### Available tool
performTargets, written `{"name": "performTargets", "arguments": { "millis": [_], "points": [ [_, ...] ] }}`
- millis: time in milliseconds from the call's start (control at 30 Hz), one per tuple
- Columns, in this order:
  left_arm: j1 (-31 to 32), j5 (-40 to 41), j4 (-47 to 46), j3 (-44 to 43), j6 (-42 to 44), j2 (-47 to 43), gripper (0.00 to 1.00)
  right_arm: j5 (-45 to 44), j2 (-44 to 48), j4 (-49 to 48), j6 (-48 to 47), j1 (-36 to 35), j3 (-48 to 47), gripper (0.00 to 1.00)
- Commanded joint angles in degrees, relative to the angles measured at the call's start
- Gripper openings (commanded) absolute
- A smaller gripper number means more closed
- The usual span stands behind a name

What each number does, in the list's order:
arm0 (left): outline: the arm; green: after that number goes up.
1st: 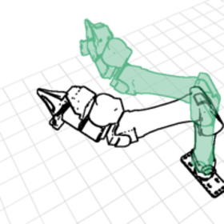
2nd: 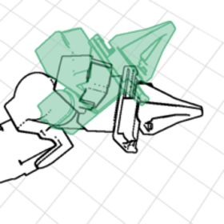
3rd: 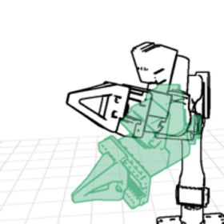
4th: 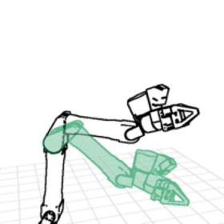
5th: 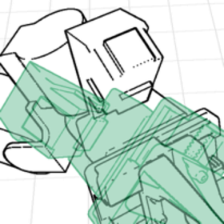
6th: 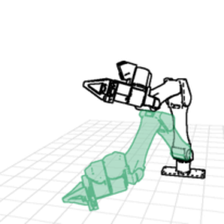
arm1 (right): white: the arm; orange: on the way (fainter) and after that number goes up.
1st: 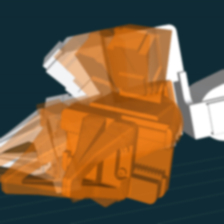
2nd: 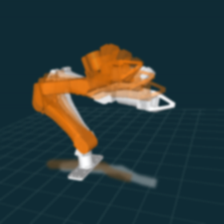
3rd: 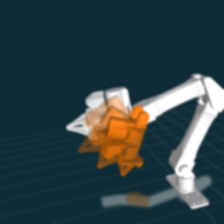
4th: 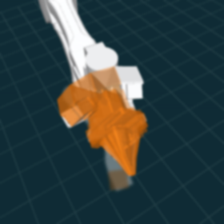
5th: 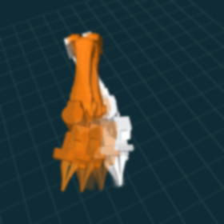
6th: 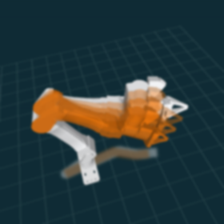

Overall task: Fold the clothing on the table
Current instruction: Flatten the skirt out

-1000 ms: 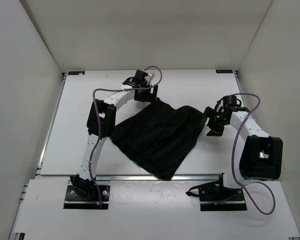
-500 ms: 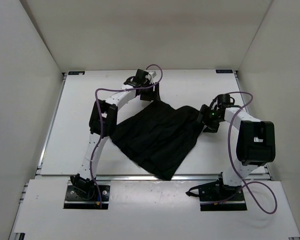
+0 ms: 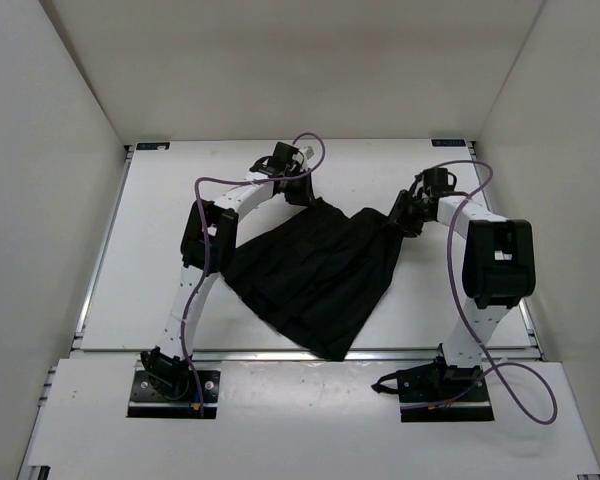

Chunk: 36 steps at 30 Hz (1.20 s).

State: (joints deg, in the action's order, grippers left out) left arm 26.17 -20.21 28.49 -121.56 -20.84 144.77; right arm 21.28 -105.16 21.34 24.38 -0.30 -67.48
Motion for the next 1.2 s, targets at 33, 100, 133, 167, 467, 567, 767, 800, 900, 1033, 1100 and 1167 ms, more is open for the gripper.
{"name": "performTargets", "arguments": {
  "millis": [33,100,133,167,467,567,767,800,900,1033,1100,1167],
  "points": [
    [0.1,0.1,1.8,-1.1,-0.7,-0.3,0.00,-1.3,-2.2,0.2,-0.6,-0.2,-4.9,0.01],
    [0.3,0.4,2.2,-1.7,-0.3,-1.2,0.00,-0.5,-1.7,-0.8,-0.6,0.2,-6.0,0.00],
    [-0.1,1.9,2.1,-1.9,0.2,-1.9,0.00,0.1,-1.4,-0.9,-0.8,0.2,-6.3,0.00],
    [-1.0,2.2,2.4,-2.5,0.4,-3.0,0.00,0.4,-0.8,-1.1,-1.1,1.9,-7.6,0.00],
    [-9.1,5.3,1.4,-3.2,3.5,-17.4,0.00,12.6,-1.2,-1.5,-4.5,4.7,-30.9,0.01],
    [-11.0,5.9,1.1,-3.9,5.2,-23.7,0.00,14.1,-3.1,3.3,-6.7,3.8,-43.8,0.00],
    [-13.3,4.9,1.3,-1.0,7.6,-39.4,0.00,15.3,0.5,5.2,-7.5,1.3,-55.3,0.01],
    [-13.0,5.1,1.7,-0.6,8.7,-40.6,0.00,14.2,1.9,4.9,-8.3,0.8,-53.6,0.00],
    [-11.4,6.7,1.7,5.1,10.6,-50.1,0.00,12.2,8.6,5.2,-11.1,-0.9,-45.0,0.00],
    [-7.2,11.4,1.3,19.2,13.5,-59.2,0.00,10.0,21.5,1.3,-12.9,-1.2,-22.1,0.00],
    [-3.8,14.6,-0.4,33.2,13.8,-68.5,0.00,9.8,27.2,0.4,-12.6,-1.0,-12.8,0.00],
    [-2.6,16.2,-1.8,42.6,12.2,-75.4,0.00,9.6,33.4,1.5,-13.7,-1.2,-4.0,0.00]
  ]
}}
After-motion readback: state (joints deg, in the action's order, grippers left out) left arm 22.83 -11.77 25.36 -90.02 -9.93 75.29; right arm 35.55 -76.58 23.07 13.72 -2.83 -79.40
